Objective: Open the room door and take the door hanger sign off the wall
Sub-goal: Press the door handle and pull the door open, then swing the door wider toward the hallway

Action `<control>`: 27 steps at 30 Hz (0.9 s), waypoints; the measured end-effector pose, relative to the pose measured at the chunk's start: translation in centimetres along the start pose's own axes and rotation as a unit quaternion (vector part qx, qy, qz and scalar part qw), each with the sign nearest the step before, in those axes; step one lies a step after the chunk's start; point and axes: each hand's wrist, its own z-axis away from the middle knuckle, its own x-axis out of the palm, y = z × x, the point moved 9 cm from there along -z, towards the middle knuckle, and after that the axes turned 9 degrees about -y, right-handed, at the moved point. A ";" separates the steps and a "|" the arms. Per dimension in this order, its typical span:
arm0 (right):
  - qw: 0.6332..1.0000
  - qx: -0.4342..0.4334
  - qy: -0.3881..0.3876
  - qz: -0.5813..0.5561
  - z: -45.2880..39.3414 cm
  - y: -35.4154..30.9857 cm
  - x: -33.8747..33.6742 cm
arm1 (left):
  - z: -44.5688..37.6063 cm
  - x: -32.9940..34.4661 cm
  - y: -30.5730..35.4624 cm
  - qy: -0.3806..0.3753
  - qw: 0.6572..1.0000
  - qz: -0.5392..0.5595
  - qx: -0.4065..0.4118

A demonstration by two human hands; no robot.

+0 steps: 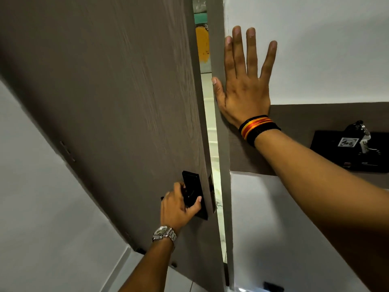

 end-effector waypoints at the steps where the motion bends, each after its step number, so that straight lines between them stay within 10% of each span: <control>1: 1.000 -0.003 -0.005 -0.002 0.0 0.0 0.0 | 0.8 -0.3 -0.1 0.003 1.000 0.001 -0.002; 14: 0.962 -0.151 -0.078 -0.215 5.7 -3.8 -1.4 | 9.6 -7.2 -1.0 -0.022 0.994 -0.104 0.022; 27: 0.653 -0.363 -0.563 -0.354 35.2 -18.5 1.9 | 16.0 -12.4 -2.3 -0.131 0.983 -0.120 -0.041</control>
